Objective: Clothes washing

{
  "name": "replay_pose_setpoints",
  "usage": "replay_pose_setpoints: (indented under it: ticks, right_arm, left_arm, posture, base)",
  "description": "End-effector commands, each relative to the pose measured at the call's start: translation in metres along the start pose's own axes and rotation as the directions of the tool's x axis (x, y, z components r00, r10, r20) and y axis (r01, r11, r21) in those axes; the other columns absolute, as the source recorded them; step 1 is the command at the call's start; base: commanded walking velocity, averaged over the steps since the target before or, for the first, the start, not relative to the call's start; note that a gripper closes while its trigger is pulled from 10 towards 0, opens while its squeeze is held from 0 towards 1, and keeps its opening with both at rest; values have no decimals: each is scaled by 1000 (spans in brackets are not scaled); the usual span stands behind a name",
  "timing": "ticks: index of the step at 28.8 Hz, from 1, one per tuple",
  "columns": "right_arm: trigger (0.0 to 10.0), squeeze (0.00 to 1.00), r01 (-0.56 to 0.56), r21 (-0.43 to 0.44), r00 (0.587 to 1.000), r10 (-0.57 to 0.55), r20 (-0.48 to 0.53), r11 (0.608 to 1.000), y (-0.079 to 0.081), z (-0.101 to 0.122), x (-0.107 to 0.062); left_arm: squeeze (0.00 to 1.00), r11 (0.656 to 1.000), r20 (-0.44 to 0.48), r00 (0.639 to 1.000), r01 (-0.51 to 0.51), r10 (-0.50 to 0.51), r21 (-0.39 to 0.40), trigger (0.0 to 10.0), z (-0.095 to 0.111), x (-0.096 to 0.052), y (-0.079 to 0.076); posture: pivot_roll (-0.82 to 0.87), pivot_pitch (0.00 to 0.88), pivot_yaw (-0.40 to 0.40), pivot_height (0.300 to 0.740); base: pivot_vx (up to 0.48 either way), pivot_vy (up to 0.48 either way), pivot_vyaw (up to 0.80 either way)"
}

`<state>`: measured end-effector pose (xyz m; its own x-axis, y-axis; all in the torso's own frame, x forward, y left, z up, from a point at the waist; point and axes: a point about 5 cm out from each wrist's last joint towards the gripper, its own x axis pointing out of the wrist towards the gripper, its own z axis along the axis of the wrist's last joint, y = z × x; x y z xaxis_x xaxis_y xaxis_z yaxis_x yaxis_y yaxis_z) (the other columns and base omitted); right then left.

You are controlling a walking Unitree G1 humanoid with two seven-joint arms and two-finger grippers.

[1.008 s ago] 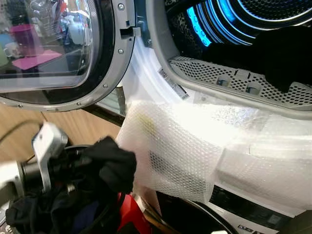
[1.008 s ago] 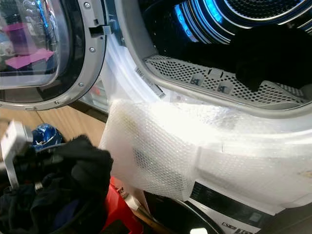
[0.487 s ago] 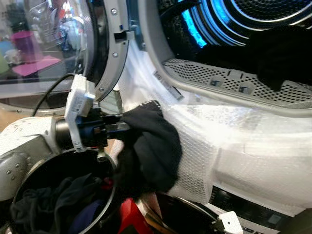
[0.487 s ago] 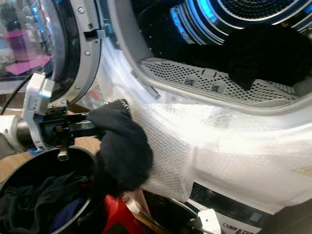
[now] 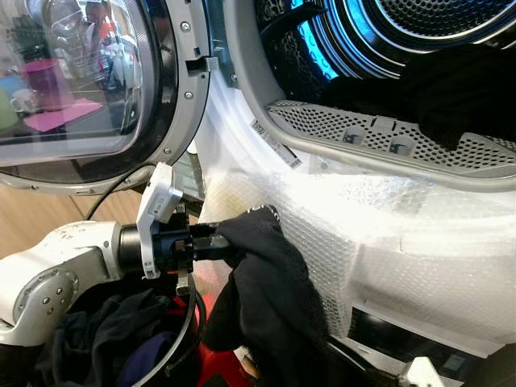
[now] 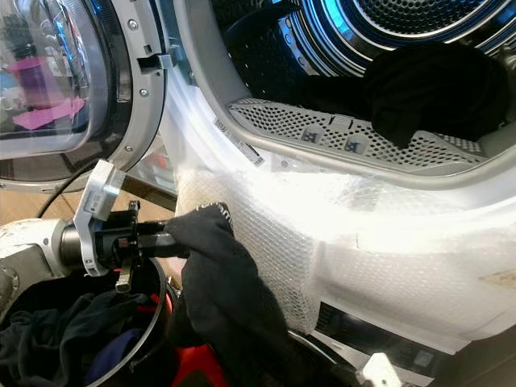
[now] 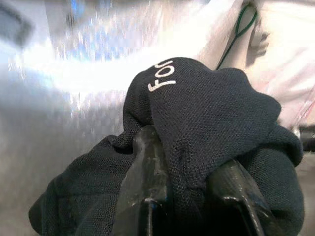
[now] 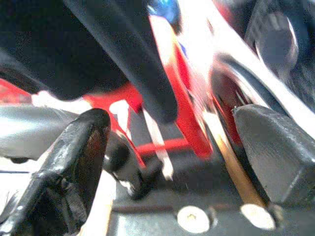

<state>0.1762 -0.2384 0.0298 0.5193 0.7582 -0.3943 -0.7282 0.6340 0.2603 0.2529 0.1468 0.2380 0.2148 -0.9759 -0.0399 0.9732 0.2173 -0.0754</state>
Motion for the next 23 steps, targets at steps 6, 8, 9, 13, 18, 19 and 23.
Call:
replay_pose_setpoints:
  ticks: [6,8,9,13,18,19,23]
  right_arm:
    - [10000,1000,-22,-81,981,37,190,996,10,57,-3]
    - [10000,1000,-37,-78,978,52,201,996,14,62,-4]
    - [10000,1000,-39,-74,979,53,199,997,16,63,-4]
    - [10000,1000,-102,-66,986,110,128,993,29,56,0]
    - [10000,1000,-139,-49,987,143,70,989,37,48,0]
    - [10000,1000,-153,-41,988,154,25,987,40,39,10]
    - [10000,1000,-173,-31,984,174,38,984,46,37,28]
  left_arm:
    - [0,1000,-10,1000,14,-14,2,0,-12,17,1]
    - [0,1000,-8,1000,15,-15,0,0,-14,24,2]
    - [0,1000,-8,1000,15,-15,0,0,-14,24,2]
    - [0,998,48,998,39,-38,-39,0,-24,52,-3]
    - [0,996,57,997,56,-52,-68,0,-32,63,-8]
    - [0,994,70,996,64,-58,-90,0,-36,71,-10]
    - [0,991,73,994,85,-78,-105,0,-41,80,-16]
  posture:
    - [-35,52,81,740]
    - [-35,52,81,740]
    - [-35,52,81,740]
    - [-46,57,81,740]
    - [-49,59,81,740]
    - [-57,65,77,740]
    - [-56,65,76,740]
  base:
    - [0,0,0]
    - [0,0,0]
    - [0,0,0]
    - [0,0,0]
    - [0,0,0]
    - [0,0,0]
    - [0,0,0]
